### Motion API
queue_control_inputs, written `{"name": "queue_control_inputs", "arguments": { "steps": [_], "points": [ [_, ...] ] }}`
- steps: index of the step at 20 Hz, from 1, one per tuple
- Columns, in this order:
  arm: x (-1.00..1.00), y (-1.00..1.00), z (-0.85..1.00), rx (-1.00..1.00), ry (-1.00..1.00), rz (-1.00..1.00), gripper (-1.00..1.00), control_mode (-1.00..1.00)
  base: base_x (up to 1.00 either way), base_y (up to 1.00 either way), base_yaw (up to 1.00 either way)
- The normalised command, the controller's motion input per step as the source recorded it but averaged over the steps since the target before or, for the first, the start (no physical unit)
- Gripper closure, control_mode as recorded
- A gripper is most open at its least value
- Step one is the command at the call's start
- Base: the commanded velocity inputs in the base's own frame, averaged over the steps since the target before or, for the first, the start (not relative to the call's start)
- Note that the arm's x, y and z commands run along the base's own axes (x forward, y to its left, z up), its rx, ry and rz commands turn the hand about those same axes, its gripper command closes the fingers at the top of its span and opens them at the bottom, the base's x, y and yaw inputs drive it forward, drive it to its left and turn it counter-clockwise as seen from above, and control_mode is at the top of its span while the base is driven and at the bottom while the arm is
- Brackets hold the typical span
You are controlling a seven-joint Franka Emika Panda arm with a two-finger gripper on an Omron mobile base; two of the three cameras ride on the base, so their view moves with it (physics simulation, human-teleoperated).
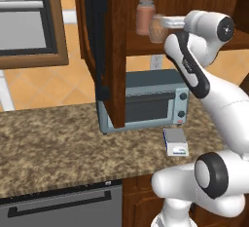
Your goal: Pick the honey bottle and place it on the digital scale for weighing, and close the cabinet.
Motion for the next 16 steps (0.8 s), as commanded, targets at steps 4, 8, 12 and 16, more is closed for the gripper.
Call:
{"name": "queue_control_inputs", "arguments": {
  "steps": [4,8,12,16],
  "points": [
    [0.83,0.00,0.00,0.05,0.00,0.01,-1.00,-1.00,0.00,0.00,0.00],
    [0.64,0.00,0.00,0.01,0.00,0.00,-1.00,-1.00,0.00,0.00,0.00],
    [0.46,0.01,0.00,0.00,0.00,0.00,-1.00,-1.00,0.00,0.00,0.00],
    [0.08,0.11,-0.09,0.00,0.00,0.00,-1.00,-1.00,0.00,0.00,0.00]
  ]
}}
